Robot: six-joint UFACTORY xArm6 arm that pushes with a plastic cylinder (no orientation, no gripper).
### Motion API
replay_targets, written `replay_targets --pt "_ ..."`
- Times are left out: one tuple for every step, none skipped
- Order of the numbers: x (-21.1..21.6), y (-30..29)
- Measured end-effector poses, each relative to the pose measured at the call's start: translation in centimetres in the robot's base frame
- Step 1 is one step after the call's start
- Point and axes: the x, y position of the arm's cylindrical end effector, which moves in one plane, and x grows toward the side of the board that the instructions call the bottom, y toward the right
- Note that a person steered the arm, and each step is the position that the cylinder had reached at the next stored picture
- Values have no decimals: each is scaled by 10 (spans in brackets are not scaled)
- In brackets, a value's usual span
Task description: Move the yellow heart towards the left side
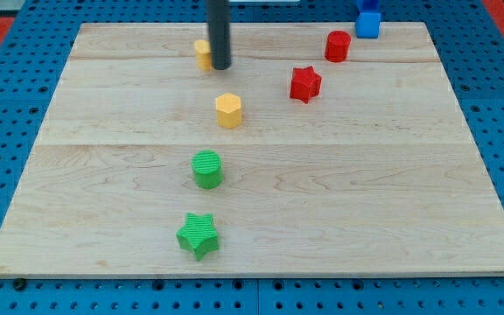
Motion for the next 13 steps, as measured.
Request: replay_targets --pt "-8 19" --pt "-30 23" --pt "-33 -24" --pt "-33 -66" --pt "-32 -61" --pt "-45 -71" --pt "-52 -90" --pt "-52 -109" --pt "-45 -115" --pt "-37 -80" --pt "-19 -77" --pt "-18 -77" --pt "-29 -47"
